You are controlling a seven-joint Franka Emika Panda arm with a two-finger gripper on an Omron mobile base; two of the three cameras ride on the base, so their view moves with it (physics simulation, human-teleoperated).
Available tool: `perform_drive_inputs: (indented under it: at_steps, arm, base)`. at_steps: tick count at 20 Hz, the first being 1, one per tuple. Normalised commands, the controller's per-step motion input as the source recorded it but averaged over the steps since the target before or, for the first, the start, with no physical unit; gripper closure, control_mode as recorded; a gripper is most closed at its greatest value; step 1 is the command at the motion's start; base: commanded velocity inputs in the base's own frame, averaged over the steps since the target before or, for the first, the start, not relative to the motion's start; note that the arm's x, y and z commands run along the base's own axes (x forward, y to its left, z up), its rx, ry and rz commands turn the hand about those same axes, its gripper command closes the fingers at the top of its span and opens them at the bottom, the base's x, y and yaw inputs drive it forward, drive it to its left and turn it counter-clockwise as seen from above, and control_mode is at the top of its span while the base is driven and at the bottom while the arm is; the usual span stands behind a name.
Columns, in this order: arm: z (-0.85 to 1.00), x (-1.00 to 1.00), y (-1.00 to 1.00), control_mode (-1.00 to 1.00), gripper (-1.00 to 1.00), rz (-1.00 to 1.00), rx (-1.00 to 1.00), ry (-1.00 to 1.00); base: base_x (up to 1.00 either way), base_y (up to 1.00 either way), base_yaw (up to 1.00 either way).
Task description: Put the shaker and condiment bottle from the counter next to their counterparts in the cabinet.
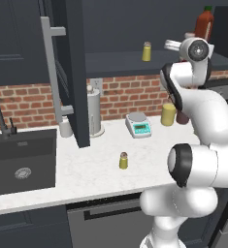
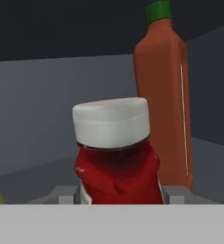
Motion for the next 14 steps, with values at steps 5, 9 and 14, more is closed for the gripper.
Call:
perform_drive_inputs:
  at_steps: [5, 9, 14]
  arm:
    - [-0.15, 0.29, -0.07, -1.0, 1.0, 0.0, -0.03, 0.0]
    - [-0.13, 0.31, -0.11, -1.0, 1.0, 0.0, -0.02, 0.0]
    - [-0.12, 0.36, -0.12, -1.0, 1.0, 0.0, -0.03, 0.0]
  base:
    - [0.0, 0.0, 0.0]
    - [0.0, 0.0, 0.0]
    - [0.0, 0.0, 0.0]
